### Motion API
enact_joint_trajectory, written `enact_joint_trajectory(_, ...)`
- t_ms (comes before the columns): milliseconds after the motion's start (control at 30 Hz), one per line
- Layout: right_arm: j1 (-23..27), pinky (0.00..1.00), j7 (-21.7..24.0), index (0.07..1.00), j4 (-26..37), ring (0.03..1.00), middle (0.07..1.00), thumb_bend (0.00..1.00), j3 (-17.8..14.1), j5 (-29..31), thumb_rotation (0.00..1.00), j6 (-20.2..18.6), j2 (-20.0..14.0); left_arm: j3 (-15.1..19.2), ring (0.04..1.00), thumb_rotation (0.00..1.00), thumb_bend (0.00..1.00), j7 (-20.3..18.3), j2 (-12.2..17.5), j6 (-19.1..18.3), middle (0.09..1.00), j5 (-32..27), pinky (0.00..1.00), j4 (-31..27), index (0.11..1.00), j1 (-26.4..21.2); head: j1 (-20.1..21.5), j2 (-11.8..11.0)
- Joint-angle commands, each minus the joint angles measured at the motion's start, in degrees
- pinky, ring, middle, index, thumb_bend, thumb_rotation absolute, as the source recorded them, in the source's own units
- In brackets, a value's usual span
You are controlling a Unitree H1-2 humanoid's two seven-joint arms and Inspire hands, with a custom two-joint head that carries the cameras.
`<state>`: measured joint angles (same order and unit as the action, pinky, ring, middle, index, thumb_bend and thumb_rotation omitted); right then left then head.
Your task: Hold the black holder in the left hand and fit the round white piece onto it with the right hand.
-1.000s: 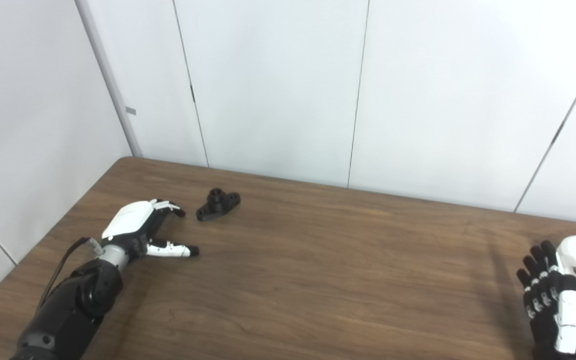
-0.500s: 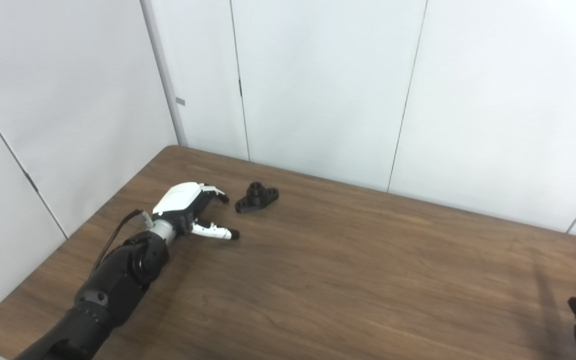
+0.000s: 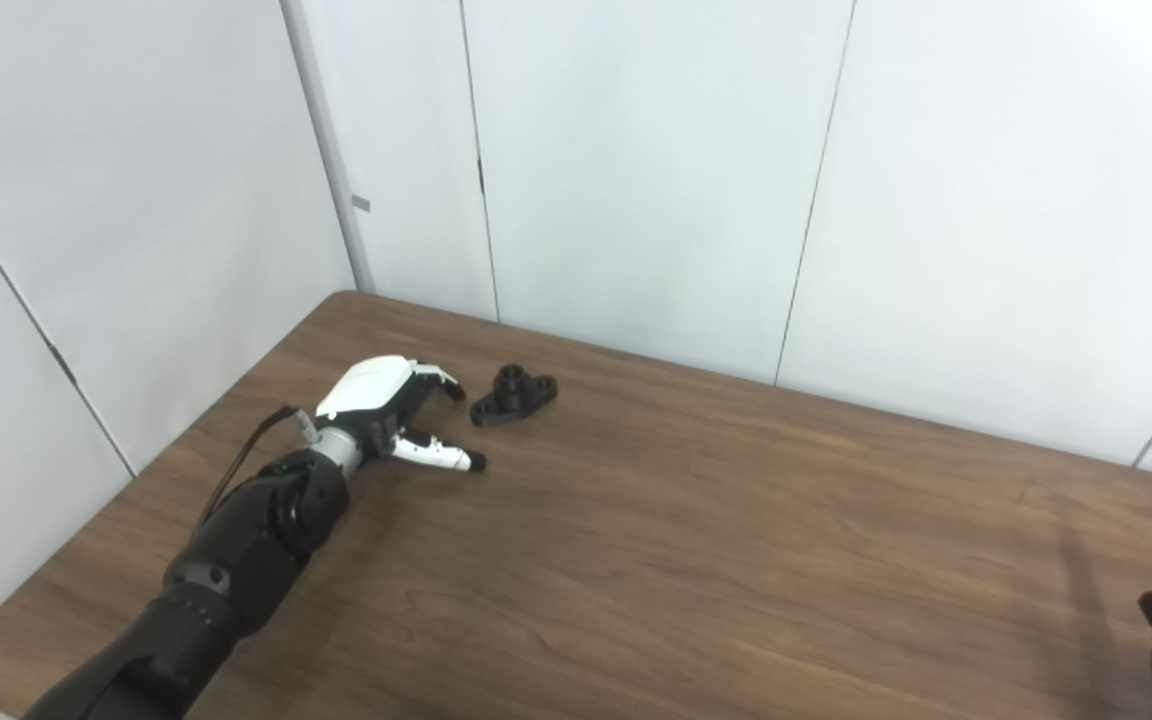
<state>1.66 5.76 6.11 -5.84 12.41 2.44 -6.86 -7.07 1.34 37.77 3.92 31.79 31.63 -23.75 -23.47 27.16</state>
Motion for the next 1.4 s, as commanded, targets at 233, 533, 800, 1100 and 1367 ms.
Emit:
enact_joint_trajectory(233,0.3,1.0,0.2,1.0,3.6,1.0,1.0,0.49,0.3,0.1,1.0,-0.1,0.2,-1.8,0.95,0.48,0.94,-0.2,0.5,-0.3,0.892,0.3,1.0,2.8,0.764,-4.4,1.2,0.0)
enact_joint_trajectory(533,-0.6,1.0,0.3,1.0,4.8,1.0,1.0,0.45,0.7,0.2,1.0,0.0,0.5,-3.1,0.942,0.44,0.93,0.2,-1.2,0.7,0.885,-0.4,1.0,7.2,0.756,-7.7,2.5,0.4)
enact_joint_trajectory(800,-1.4,1.0,-0.2,1.0,7.2,1.0,1.0,0.43,1.1,-0.3,1.0,-1.7,1.0,-4.9,0.936,0.46,0.95,1.3,-2.3,3.2,0.881,-0.3,1.0,12.2,0.748,-11.1,3.1,1.2)
enact_joint_trajectory(1100,-1.1,1.0,-0.4,1.0,7.1,1.0,1.0,0.43,1.3,-0.7,1.0,-1.8,1.9,-7.3,0.978,0.42,0.99,2.2,-3.0,2.8,0.928,0.3,1.0,13.1,0.799,-12.0,3.8,1.5)
enact_joint_trajectory(1367,-0.4,1.0,-0.6,1.0,6.8,1.0,1.0,0.44,1.1,-0.7,1.0,-1.9,1.8,-7.7,1.0,0.36,1.0,2.6,-2.7,2.5,0.972,-0.1,1.0,12.4,0.862,-11.9,3.5,1.5)
